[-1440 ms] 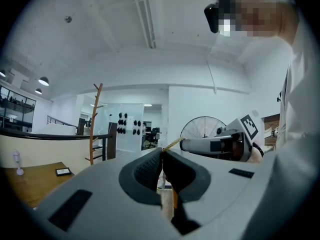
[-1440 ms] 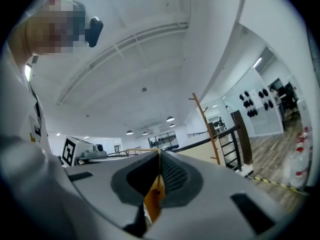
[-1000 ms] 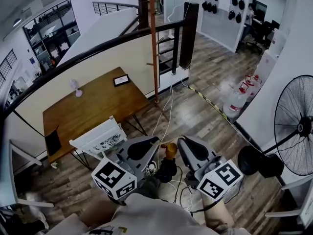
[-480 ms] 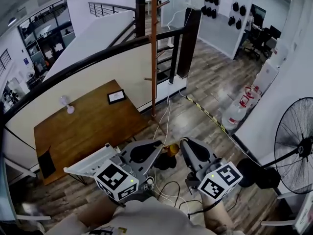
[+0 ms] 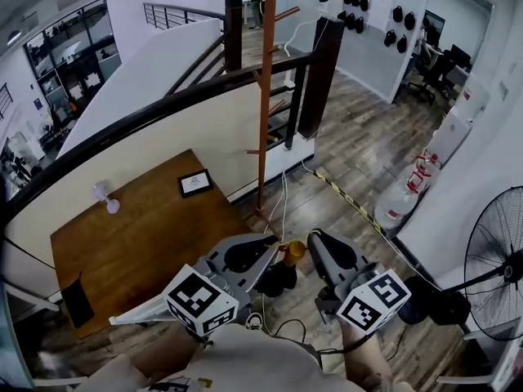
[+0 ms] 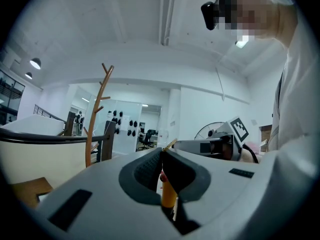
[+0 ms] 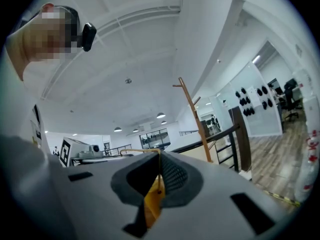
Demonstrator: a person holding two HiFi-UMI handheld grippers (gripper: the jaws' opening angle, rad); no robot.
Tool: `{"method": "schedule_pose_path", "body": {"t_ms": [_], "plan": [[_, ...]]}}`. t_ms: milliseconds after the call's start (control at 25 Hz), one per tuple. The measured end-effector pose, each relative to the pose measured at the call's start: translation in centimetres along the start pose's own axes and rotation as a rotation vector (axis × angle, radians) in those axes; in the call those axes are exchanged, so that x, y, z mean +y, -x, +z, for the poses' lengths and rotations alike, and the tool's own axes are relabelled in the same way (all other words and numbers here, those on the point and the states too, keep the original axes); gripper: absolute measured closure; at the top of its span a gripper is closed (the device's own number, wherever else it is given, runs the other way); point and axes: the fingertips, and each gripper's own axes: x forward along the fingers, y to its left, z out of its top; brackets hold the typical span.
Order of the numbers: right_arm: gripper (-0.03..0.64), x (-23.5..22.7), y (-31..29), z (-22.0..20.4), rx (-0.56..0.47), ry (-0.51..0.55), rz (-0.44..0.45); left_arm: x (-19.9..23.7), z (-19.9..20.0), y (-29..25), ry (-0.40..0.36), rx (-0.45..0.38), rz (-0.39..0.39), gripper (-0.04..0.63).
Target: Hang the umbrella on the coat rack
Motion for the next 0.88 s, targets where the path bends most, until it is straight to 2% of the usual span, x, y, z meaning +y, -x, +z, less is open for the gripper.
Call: {"method": "schedule_pose_path", "body": {"t_ms": [240, 520, 880], "plan": [[0.606, -2.4, -4.1, 0.3, 0.009, -0.020, -0.007, 4.0, 0.2, -1.5, 0.014, 0.008, -0.007, 0.589], [0.606, -6.4, -8.1, 0.0, 0.031, -0.017, 0.011, 8.4, -0.7, -4.9, 0.054, 0.003, 0.022, 0.589], [0.606, -13.2, -14.0, 1.1, 0.074, 0.000, 0.090, 14.3, -0.8, -11.4, 0.055, 0.015, 0.086, 0.589]]}}
